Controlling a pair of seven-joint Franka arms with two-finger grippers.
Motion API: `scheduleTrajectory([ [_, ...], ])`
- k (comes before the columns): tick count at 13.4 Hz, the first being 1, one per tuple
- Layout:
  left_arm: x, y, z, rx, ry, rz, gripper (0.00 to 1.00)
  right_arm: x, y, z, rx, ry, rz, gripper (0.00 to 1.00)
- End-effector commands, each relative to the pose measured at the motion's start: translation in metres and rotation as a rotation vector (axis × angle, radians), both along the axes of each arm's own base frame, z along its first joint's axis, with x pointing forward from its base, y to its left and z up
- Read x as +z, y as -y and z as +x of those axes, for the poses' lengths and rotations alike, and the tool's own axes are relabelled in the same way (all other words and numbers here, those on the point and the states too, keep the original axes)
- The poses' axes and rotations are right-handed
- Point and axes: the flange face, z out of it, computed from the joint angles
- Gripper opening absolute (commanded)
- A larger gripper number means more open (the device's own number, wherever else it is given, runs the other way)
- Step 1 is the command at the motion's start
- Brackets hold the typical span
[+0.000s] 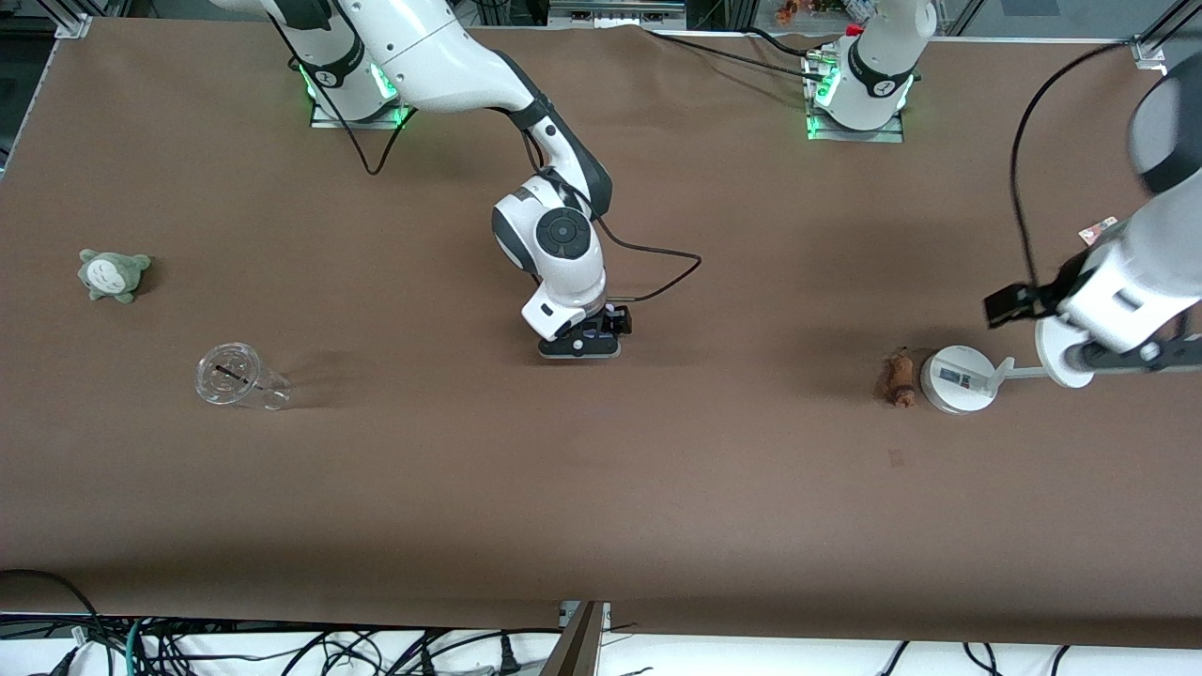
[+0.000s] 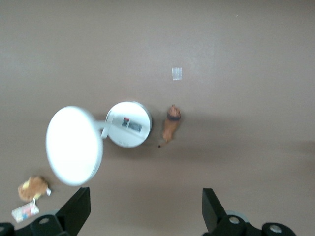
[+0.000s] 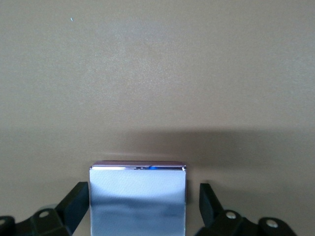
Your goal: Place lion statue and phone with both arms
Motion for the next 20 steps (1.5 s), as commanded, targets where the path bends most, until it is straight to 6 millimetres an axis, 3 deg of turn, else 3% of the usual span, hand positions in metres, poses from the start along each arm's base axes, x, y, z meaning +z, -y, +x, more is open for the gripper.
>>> scheduleTrajectory([
  [1, 0.043, -0.014, -0.020, 0.018, 0.001, -0.015, 1.00, -0.003, -0.009, -0.002, 0.014, 0.026, 0.001, 0.85],
  [4, 0.045, -0.021, -0.034, -0.027, 0.000, -0.035, 1.00, -0.010, -0.009, -0.002, 0.012, 0.029, 0.005, 0.53],
  [8, 0.040, -0.013, -0.073, -0.036, 0.098, -0.024, 1.00, -0.002, -0.003, 0.006, 0.015, 0.040, 0.008, 0.53],
  [10, 0.037, -0.018, -0.074, -0.025, 0.090, -0.025, 1.00, 0.017, 0.008, 0.021, 0.002, 0.064, 0.006, 0.53],
  [13, 0.038, -0.015, -0.068, -0.028, 0.039, -0.024, 1.00, 0.044, 0.051, 0.055, 0.000, 0.047, -0.025, 0.53],
  [16, 0.039, -0.013, -0.068, -0.029, 0.033, -0.024, 1.00, 0.079, 0.120, 0.096, 0.054, 0.006, -0.054, 0.53],
  [18, 0.039, -0.013, -0.069, -0.028, 0.022, -0.024, 1.00, 0.093, 0.160, 0.114, 0.067, -0.025, -0.063, 0.54],
  [20, 0.040, -0.011, -0.069, -0.034, 0.024, -0.024, 1.00, 0.093, 0.153, 0.111, 0.061, -0.026, -0.060, 0.54],
])
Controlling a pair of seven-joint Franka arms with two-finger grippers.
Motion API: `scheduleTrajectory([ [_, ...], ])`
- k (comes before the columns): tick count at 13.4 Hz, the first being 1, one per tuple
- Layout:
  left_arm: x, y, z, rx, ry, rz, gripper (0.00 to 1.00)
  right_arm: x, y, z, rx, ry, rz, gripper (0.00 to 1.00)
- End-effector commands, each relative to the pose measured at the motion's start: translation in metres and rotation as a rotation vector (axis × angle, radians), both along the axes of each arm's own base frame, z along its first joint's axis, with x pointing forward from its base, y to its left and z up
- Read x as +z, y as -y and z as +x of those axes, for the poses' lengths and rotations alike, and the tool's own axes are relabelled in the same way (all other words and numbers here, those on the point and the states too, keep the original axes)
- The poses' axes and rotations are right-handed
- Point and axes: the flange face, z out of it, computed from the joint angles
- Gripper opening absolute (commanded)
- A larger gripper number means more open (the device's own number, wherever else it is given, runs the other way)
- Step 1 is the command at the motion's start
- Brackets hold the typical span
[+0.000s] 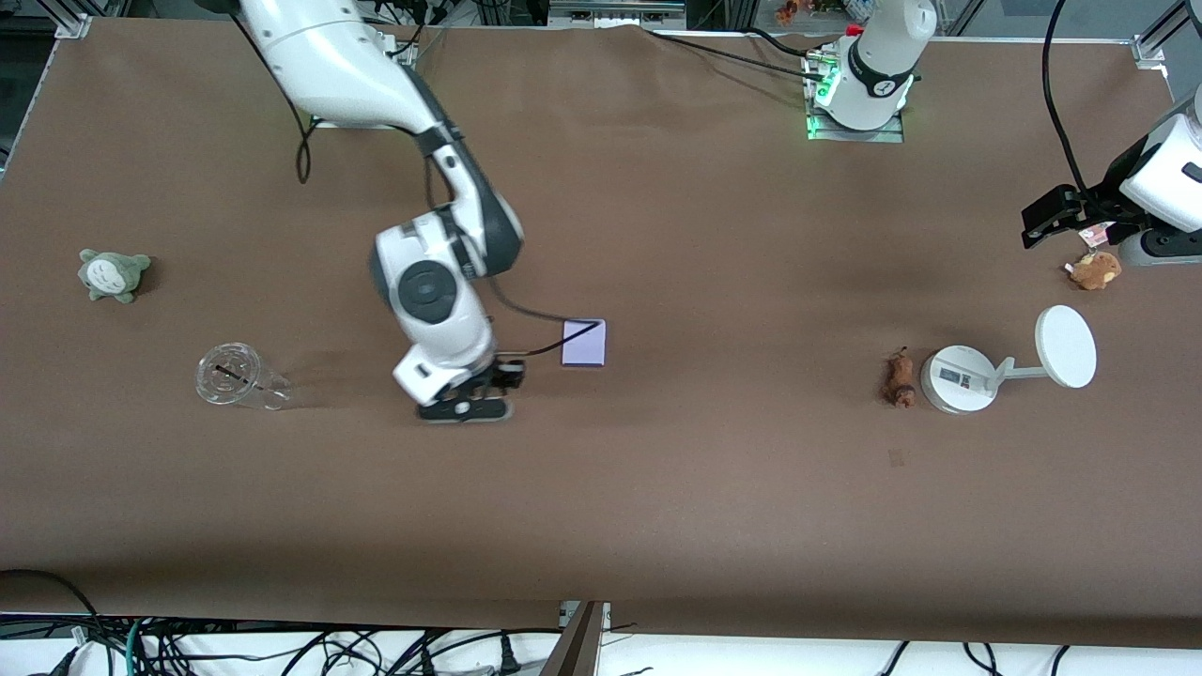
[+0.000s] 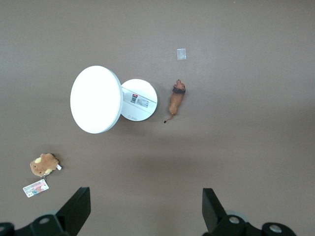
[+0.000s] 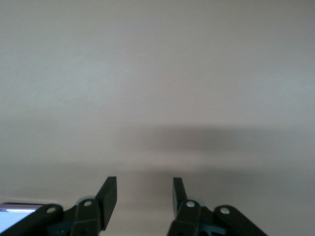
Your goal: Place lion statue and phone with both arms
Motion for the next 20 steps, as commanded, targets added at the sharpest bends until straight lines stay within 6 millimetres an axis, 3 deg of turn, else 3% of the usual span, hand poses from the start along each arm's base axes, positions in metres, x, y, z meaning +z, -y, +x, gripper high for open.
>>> scheduleTrajectory([
  [1, 0.008, 0.002, 0.000, -0.015, -0.004, -0.009, 1.00, 0.001, -0.025, -0.017, 0.001, -0.022, 0.023, 0.54],
  [2, 0.009, 0.003, 0.000, -0.016, -0.004, -0.009, 1.00, -0.003, -0.032, -0.021, -0.015, -0.025, 0.026, 0.57],
  [3, 0.009, 0.003, 0.000, -0.018, -0.003, -0.009, 1.00, -0.006, -0.040, -0.026, -0.015, -0.027, 0.025, 0.73],
  [5, 0.009, 0.004, 0.000, -0.019, -0.004, -0.009, 1.00, -0.011, -0.059, -0.036, -0.047, -0.028, 0.032, 0.84],
  [6, 0.009, 0.003, 0.000, -0.018, -0.006, -0.009, 1.00, -0.014, -0.080, -0.047, -0.070, -0.015, 0.053, 0.99],
  [8, 0.008, 0.003, 0.000, -0.016, -0.009, -0.009, 1.00, -0.027, -0.112, -0.065, -0.093, 0.012, 0.082, 1.00],
  [12, 0.008, 0.004, -0.001, -0.019, -0.013, -0.009, 1.00, -0.060, -0.146, -0.095, -0.055, -0.004, 0.069, 1.00],
  [20, 0.008, 0.003, -0.001, -0.019, -0.013, -0.010, 1.00, -0.081, -0.162, -0.113, -0.042, -0.013, 0.058, 1.00],
])
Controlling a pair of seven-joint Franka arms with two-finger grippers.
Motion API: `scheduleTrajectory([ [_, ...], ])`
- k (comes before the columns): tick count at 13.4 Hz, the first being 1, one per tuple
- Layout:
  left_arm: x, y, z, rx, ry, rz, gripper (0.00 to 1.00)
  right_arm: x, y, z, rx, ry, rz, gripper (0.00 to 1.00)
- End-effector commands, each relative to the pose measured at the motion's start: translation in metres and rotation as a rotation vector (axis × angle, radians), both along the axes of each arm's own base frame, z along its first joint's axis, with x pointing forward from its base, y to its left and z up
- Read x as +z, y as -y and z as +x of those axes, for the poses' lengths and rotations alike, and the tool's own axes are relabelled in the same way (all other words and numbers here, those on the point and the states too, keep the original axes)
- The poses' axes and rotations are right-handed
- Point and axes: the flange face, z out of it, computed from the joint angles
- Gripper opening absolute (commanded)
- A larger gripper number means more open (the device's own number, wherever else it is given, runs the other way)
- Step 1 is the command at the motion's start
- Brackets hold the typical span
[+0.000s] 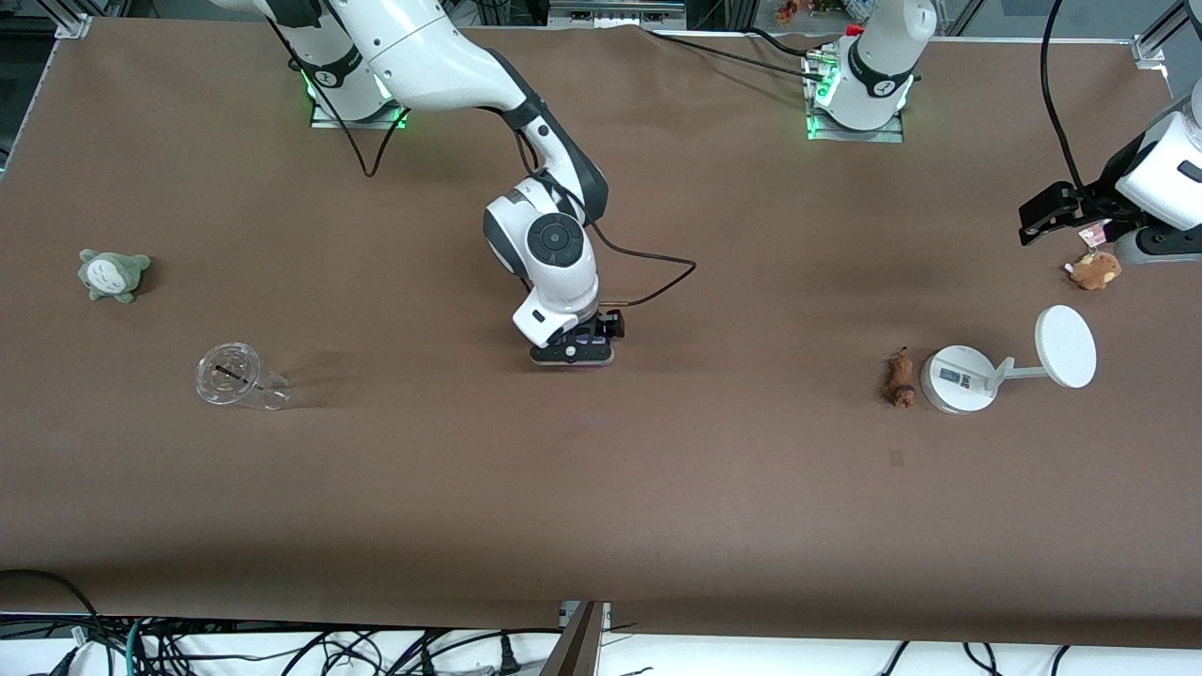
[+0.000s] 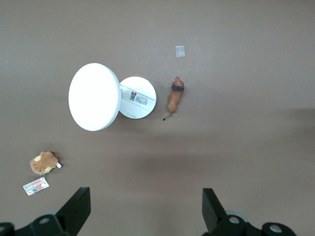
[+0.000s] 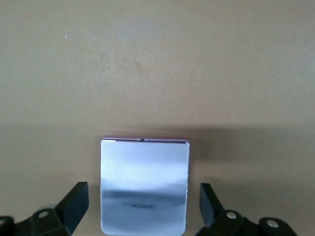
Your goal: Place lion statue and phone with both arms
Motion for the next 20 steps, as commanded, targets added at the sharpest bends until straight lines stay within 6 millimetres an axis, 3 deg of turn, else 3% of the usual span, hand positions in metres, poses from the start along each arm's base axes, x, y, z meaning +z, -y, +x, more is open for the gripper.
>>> scheduleTrajectory([
  [1, 0.007, 0.001, 0.000, -0.014, -0.006, -0.011, 1.00, -0.011, -0.003, -0.003, -0.012, 0.008, 0.008, 1.00],
  [7, 0.007, 0.001, 0.000, -0.014, -0.010, -0.011, 1.00, -0.026, -0.004, -0.005, -0.008, 0.020, 0.013, 1.00],
  [8, 0.007, 0.002, 0.000, -0.016, -0.010, -0.009, 1.00, -0.028, -0.004, -0.004, -0.008, 0.029, 0.017, 0.90],
  [10, 0.007, 0.002, 0.000, -0.019, -0.011, -0.009, 1.00, -0.027, -0.002, -0.002, -0.011, 0.030, 0.020, 0.46],
  [13, 0.007, 0.002, 0.000, -0.019, -0.012, -0.011, 1.00, -0.010, 0.007, 0.010, -0.004, 0.044, 0.016, 0.45],
  [16, 0.006, 0.002, -0.001, -0.015, -0.021, -0.010, 1.00, 0.024, 0.062, 0.049, 0.016, 0.001, -0.029, 0.45],
  [18, 0.006, 0.002, -0.001, -0.016, -0.021, -0.011, 1.00, 0.049, 0.124, 0.086, 0.050, -0.018, -0.036, 0.45],
  [20, 0.006, 0.002, -0.001, -0.015, -0.021, -0.010, 1.00, 0.056, 0.183, 0.113, 0.063, -0.048, -0.071, 0.45],
])
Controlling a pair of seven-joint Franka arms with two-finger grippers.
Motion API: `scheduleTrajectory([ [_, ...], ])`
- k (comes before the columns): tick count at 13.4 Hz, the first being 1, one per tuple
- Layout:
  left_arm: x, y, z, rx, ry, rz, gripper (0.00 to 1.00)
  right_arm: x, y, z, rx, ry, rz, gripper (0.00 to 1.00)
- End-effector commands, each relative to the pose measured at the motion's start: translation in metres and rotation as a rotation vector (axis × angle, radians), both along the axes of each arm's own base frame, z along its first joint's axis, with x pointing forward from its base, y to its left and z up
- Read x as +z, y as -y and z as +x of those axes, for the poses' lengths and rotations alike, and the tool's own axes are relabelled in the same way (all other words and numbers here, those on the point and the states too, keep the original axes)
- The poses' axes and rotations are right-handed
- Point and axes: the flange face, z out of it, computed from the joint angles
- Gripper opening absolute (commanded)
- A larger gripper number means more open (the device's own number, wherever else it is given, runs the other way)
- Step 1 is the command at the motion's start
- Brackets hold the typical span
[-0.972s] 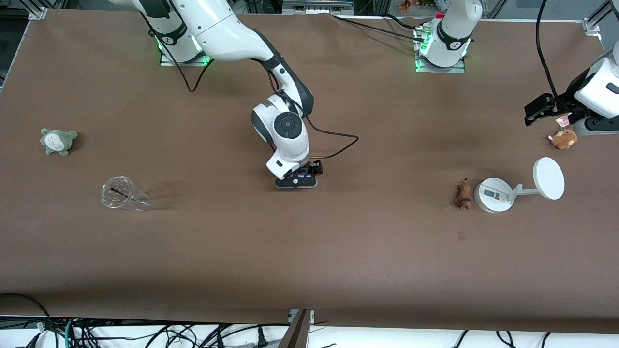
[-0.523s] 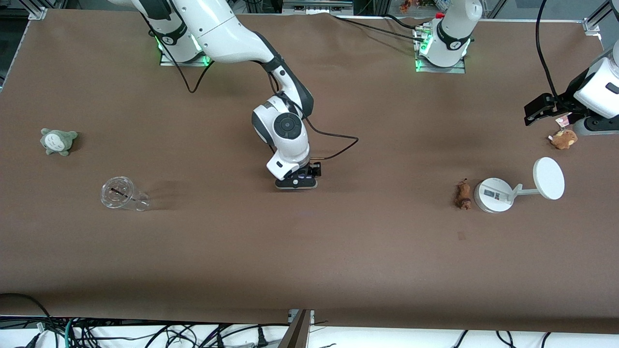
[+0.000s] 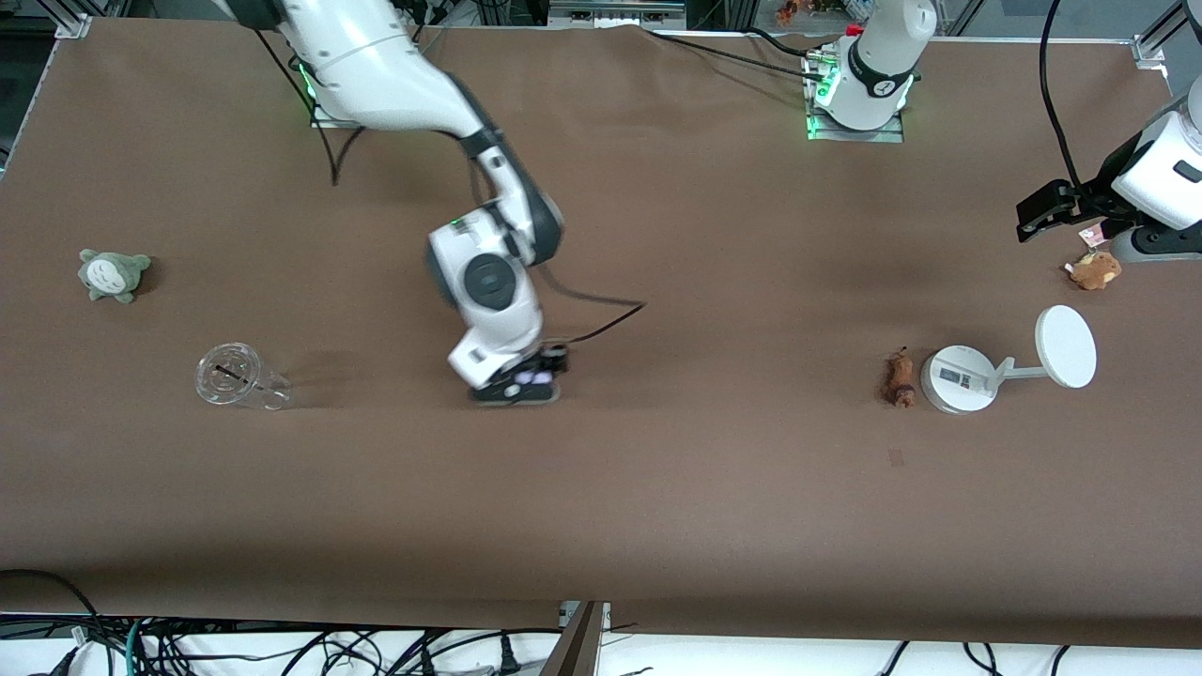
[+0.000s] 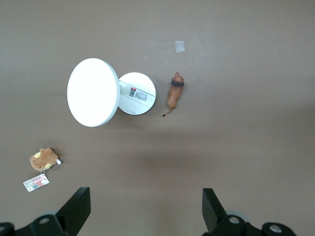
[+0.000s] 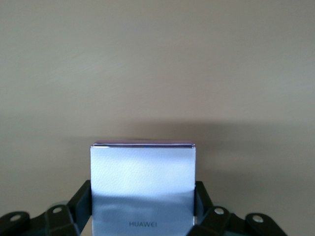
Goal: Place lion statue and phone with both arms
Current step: 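Carry the box with the right gripper and lower it beside the glass cup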
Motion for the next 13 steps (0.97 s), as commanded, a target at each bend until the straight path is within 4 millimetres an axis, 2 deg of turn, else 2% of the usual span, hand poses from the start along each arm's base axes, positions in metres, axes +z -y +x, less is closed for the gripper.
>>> scheduleTrajectory([
  [1, 0.007, 0.001, 0.000, -0.015, -0.005, -0.011, 1.00, 0.017, 0.074, 0.027, 0.036, -0.035, -0.019, 0.45],
  [3, 0.007, 0.001, 0.000, -0.013, -0.006, -0.011, 1.00, 0.009, 0.133, 0.040, 0.034, -0.090, -0.048, 0.45],
  [8, 0.007, 0.001, 0.000, -0.015, -0.006, -0.011, 1.00, -0.013, 0.233, 0.049, -0.019, -0.156, -0.051, 0.45],
  [13, 0.007, 0.001, 0.000, -0.016, -0.008, -0.012, 1.00, -0.030, 0.257, 0.042, -0.055, -0.193, -0.054, 0.45],
])
